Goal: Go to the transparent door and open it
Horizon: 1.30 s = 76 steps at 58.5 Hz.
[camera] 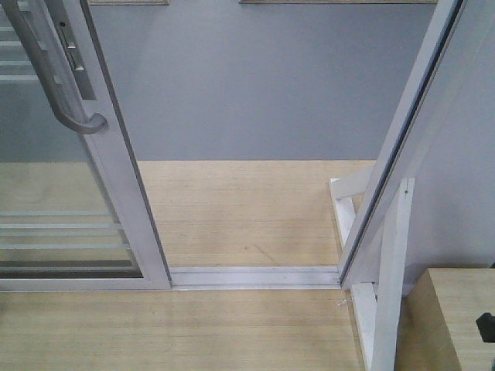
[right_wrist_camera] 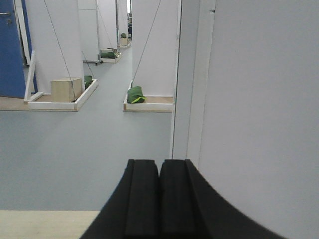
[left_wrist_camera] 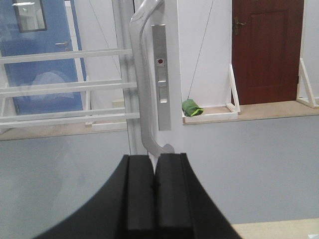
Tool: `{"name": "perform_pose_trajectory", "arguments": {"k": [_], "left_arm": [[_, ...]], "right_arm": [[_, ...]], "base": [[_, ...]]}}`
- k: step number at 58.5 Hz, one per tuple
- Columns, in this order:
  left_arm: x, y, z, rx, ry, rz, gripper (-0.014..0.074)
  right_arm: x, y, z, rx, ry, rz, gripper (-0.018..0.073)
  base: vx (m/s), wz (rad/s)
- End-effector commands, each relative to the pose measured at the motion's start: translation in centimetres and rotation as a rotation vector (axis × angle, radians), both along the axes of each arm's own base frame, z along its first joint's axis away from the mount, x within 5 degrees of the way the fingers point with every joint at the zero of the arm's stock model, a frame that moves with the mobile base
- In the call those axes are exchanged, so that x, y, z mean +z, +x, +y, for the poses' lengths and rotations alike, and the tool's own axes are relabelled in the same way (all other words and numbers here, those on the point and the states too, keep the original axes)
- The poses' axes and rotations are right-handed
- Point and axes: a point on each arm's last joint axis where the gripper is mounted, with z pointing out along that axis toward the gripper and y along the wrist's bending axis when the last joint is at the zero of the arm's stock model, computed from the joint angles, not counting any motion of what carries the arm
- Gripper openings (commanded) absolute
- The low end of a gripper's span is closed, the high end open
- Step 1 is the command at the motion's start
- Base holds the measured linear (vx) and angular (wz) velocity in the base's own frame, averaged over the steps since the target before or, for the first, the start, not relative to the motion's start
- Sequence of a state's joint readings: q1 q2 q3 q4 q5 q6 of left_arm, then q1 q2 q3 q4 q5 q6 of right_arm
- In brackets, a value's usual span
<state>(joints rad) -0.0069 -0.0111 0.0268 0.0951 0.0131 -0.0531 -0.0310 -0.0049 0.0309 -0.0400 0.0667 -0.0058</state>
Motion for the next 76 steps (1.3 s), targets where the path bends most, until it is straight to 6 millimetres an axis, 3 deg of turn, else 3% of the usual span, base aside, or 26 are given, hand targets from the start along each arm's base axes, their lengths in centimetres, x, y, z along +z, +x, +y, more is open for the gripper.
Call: {"name": "perform_pose_trajectory", "arguments": {"k": [1, 76], "left_arm": [[-0.29, -0.02, -0.08, -0.011, -0.012, -0.058, -0.0007], [-0.29, -0.02, -0.08, -0.011, -0.012, -0.057, -0.0007]], "right_arm": [[0.16, -0.09, -0.03, -0.007, -0.009, -0.06, -0.0006], [0.17, -0.11, 0.0, -0.002, 0.039, -0.061, -0.0006]], "base": [[0.0, 0.0], [0.0, 0.0]]}}
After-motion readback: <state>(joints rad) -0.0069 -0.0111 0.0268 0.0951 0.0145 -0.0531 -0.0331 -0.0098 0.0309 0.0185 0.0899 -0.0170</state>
